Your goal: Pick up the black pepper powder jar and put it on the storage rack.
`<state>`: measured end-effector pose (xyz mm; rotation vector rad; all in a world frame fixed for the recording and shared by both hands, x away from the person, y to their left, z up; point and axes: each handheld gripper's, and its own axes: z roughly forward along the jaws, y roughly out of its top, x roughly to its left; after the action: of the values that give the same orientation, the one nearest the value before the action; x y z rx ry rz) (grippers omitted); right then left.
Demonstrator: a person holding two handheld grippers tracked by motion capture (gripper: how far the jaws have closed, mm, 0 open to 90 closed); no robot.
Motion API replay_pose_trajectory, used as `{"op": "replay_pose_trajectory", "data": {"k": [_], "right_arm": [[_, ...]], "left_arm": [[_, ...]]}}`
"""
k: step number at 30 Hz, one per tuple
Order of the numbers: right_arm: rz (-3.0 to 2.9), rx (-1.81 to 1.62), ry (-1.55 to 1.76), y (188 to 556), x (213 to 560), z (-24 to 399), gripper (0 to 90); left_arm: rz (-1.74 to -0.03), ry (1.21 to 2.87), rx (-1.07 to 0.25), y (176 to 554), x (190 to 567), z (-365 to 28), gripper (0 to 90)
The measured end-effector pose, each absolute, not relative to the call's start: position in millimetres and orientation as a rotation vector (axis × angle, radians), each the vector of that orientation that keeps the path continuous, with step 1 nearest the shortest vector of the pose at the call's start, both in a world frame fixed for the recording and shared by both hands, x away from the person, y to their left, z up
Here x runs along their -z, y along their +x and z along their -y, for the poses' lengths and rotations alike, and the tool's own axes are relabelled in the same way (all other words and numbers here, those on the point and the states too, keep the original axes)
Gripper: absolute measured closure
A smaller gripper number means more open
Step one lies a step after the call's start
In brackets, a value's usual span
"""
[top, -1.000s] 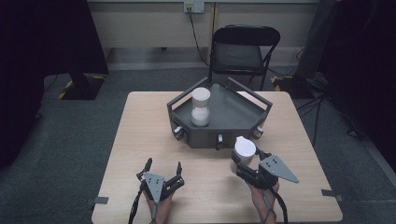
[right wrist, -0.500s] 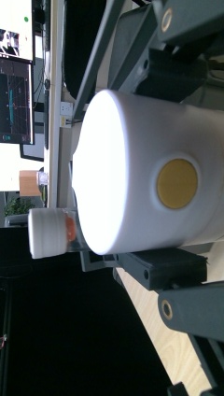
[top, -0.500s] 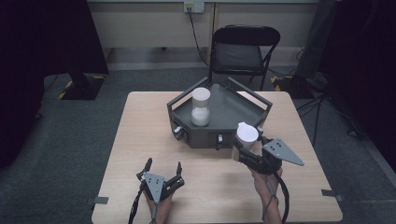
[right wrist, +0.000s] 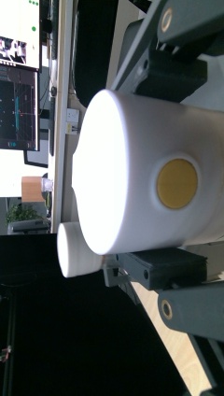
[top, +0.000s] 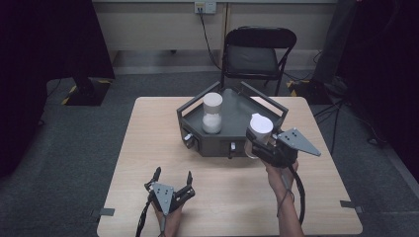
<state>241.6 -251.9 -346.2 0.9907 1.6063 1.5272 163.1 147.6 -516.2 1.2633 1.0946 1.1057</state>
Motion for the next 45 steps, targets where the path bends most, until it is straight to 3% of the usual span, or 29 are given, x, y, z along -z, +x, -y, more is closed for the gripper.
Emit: {"op": "replay_pose_trajectory", "data": {"k": [16,45], "right_arm": [[-1.521,-1.446,1.028,275,328,220,30.3],[-1.446,-1.398,1.139,320,362,197,30.2]], "left_arm": [[-1.096,1.261,-1.105,163,516,-148,0.1],[-1.099,1.260,-1.109,163,516,-147,0.0]]}}
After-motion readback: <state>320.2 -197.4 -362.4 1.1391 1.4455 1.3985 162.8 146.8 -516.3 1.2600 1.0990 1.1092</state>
